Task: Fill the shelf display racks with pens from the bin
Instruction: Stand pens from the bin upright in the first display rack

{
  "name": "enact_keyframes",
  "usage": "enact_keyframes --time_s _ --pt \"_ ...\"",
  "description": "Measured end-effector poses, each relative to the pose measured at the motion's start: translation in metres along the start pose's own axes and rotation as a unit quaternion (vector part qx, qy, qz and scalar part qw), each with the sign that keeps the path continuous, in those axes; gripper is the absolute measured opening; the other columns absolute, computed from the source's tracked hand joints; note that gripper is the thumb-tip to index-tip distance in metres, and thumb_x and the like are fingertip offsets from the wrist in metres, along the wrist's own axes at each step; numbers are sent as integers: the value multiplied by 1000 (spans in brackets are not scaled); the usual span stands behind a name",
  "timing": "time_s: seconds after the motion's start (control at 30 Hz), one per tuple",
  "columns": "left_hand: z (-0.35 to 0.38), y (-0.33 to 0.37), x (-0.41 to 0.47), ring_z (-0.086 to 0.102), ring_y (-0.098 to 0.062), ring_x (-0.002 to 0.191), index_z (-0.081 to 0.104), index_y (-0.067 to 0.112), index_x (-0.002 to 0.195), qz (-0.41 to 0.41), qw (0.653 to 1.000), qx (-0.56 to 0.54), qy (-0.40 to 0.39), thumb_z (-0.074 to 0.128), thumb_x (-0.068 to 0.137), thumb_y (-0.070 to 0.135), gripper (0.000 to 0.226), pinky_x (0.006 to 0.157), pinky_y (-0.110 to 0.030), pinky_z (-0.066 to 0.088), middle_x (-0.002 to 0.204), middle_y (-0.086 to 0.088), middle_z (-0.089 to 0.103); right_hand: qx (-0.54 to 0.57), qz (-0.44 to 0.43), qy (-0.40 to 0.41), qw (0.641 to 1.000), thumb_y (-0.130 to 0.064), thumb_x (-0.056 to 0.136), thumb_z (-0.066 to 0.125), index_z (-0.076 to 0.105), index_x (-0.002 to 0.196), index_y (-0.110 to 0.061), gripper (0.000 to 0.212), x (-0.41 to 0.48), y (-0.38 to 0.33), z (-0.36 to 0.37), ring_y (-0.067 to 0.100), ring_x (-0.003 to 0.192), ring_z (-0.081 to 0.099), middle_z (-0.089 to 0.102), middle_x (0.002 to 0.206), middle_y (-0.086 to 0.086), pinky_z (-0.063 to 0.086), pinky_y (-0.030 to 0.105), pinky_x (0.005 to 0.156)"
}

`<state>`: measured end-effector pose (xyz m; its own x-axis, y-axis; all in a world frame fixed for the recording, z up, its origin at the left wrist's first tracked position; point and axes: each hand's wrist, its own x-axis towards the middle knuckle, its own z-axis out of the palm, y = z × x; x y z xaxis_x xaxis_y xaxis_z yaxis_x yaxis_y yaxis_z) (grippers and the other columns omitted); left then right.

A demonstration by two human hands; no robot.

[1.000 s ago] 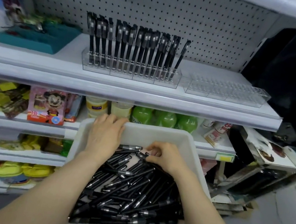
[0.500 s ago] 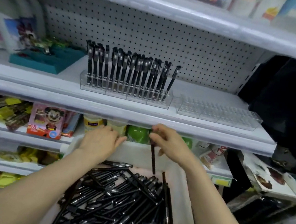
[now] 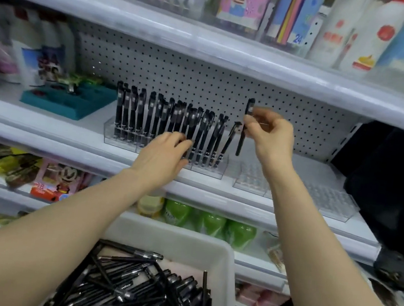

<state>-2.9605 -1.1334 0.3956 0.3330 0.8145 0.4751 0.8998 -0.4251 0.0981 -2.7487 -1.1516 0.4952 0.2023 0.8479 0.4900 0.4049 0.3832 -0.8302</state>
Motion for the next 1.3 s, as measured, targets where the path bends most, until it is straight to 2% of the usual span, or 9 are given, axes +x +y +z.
enact_keyframes --time_s 0.1,0.2,0.33,0.47,0.57,0.67,0.93,1.17,1.3 --pt "11 -5 1 44 -29 118 50 12 137 15 1000 5 12 56 95 30 46 100 -42 43 132 -8 50 18 27 38 999 -15 90 68 69 104 -16 14 6 5 11 16 81 70 69 84 1 58 22 77" --pt "17 -7 -1 47 -28 112 54 12 133 15 999 0 37 60 93 30 45 96 -44 46 126 -8 53 5 29 51 998 -12 90 68 70 106 -11 16 5 14 29 15 79 70 69 84 0 59 23 77" --pt "21 -8 -3 48 -28 107 55 12 132 22 998 -5 52 64 90 30 47 94 -43 47 119 -7 55 -28 27 57 998 -13 89 69 70 105 -13 15 10 26 48 17 81 70 70 86 0 59 31 81" --pt "25 -11 -3 48 -28 107 56 12 132 25 998 -13 59 66 89 31 49 95 -42 46 119 -7 55 -112 53 36 992 -16 90 69 71 111 -10 22 1 47 61 20 83 70 71 90 2 57 37 88" --pt "29 -11 -4 48 -29 106 57 11 130 31 997 -18 72 68 87 30 48 95 -43 46 118 -8 55 -133 55 53 988 -20 89 70 73 102 -12 16 -5 54 66 25 78 70 73 84 5 57 45 81" --pt "30 -11 -4 48 -30 106 57 11 130 27 997 -20 76 68 87 29 47 95 -44 45 118 -8 55 -157 50 58 985 -22 89 68 74 100 -11 16 -5 54 67 29 76 70 74 81 8 57 46 78" --pt "25 -10 -7 45 -29 114 51 12 136 28 998 -26 57 61 92 31 49 101 -43 43 126 -8 52 -153 77 76 982 -22 91 67 72 106 -10 20 -7 49 70 24 80 70 74 88 7 56 44 83" --pt "16 -14 -8 34 -26 132 33 17 150 41 999 -28 4 50 99 33 56 114 -38 30 144 -5 39 -173 91 89 977 -21 91 67 72 107 -9 20 -10 48 74 25 80 70 74 88 9 57 45 82" --pt "9 -16 -21 25 -23 142 34 18 150 35 997 -73 2 51 98 27 55 118 -39 25 152 -4 33 -204 100 79 971 -17 92 65 71 114 -8 24 -24 47 69 22 88 66 74 99 10 53 31 83"
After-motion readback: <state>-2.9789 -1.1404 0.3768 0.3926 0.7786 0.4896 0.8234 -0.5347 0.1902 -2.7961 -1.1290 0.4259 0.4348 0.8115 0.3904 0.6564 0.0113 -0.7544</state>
